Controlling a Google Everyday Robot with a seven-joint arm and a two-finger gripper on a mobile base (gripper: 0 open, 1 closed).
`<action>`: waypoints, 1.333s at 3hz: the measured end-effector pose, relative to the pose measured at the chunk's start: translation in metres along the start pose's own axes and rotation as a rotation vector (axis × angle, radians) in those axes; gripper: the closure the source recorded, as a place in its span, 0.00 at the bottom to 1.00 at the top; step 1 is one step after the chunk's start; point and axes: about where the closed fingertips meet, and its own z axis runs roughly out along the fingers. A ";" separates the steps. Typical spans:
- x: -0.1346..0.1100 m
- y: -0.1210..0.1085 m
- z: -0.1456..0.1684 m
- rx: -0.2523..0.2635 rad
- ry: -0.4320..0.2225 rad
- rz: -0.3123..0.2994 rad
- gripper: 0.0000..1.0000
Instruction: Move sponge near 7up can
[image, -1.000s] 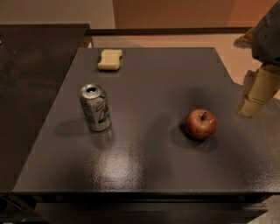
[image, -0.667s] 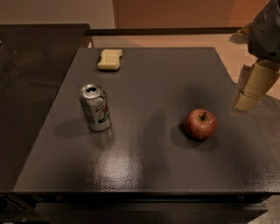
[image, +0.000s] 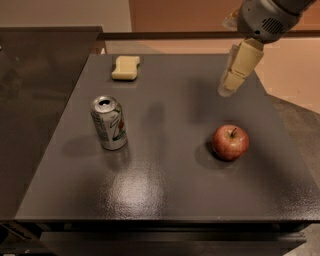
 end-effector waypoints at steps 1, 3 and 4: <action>-0.026 -0.031 0.024 -0.009 -0.065 -0.003 0.00; -0.071 -0.067 0.084 -0.030 -0.181 0.031 0.00; -0.087 -0.075 0.115 -0.042 -0.235 0.054 0.00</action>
Offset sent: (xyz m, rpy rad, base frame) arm 0.1151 0.0843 -0.0200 0.1967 -0.0065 0.0494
